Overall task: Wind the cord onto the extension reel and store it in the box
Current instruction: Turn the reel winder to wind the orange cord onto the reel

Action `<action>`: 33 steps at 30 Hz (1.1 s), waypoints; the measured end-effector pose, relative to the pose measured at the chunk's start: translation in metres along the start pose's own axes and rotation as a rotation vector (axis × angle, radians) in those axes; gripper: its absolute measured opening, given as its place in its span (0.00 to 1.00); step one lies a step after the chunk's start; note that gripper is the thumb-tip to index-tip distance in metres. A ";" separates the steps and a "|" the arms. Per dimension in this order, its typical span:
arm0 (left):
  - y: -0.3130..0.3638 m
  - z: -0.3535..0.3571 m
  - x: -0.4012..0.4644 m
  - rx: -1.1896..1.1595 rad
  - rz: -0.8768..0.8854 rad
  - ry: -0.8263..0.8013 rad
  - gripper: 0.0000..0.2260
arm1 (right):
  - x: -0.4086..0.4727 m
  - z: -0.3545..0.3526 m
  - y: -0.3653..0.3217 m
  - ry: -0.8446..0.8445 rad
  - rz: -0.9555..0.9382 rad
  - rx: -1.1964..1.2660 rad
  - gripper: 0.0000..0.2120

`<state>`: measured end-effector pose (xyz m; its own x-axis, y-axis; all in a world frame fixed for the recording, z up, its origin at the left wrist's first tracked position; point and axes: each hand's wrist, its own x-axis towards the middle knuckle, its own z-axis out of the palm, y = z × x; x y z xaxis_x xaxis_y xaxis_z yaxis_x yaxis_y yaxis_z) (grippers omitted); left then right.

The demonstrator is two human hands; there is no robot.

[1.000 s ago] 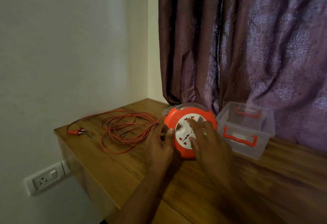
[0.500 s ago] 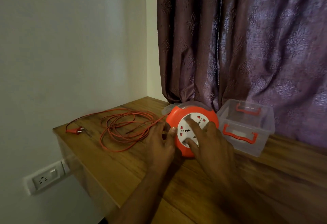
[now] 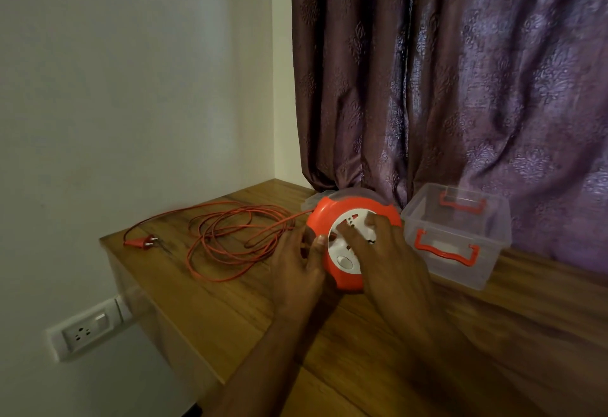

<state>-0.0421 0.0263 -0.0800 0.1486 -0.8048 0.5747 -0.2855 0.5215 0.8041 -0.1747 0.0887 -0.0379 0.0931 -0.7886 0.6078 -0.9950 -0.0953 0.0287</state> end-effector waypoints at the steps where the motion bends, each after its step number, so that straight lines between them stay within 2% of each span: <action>1: 0.001 0.000 0.000 0.004 -0.002 0.004 0.10 | -0.001 0.002 0.001 -0.020 -0.032 -0.045 0.31; 3: 0.002 -0.001 0.000 -0.002 -0.016 0.007 0.14 | -0.001 0.005 0.003 -0.072 -0.065 -0.133 0.33; 7: 0.005 -0.002 -0.001 -0.004 0.000 -0.024 0.11 | 0.000 0.008 0.007 -0.057 -0.045 -0.142 0.35; 11: 0.006 -0.004 -0.002 -0.030 0.030 -0.012 0.19 | -0.001 0.010 0.009 -0.031 -0.018 -0.097 0.35; 17: 0.006 -0.004 0.000 0.004 0.068 -0.005 0.12 | 0.001 0.003 0.008 0.026 0.120 0.020 0.29; 21: 0.008 -0.003 -0.002 -0.007 0.093 -0.028 0.13 | 0.001 0.003 0.008 0.042 0.308 0.173 0.29; 24: 0.010 -0.003 -0.003 -0.026 0.082 -0.023 0.15 | 0.003 0.002 0.007 0.026 0.383 0.287 0.27; 26: 0.010 -0.003 -0.002 -0.041 0.062 -0.024 0.17 | 0.002 0.001 0.007 0.048 0.334 0.243 0.25; 29: 0.008 -0.003 -0.001 -0.046 0.045 -0.021 0.20 | 0.003 -0.004 0.009 0.087 0.156 0.137 0.23; 31: 0.007 -0.003 -0.001 -0.044 0.041 -0.016 0.22 | 0.005 -0.007 0.012 0.039 0.025 0.061 0.24; 33: 0.007 -0.004 -0.001 -0.056 0.039 -0.017 0.19 | 0.005 -0.007 0.014 -0.038 -0.049 0.009 0.27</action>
<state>-0.0409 0.0321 -0.0742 0.1218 -0.7883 0.6031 -0.2373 0.5668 0.7889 -0.1879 0.0877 -0.0283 0.1427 -0.8052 0.5755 -0.9890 -0.1391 0.0506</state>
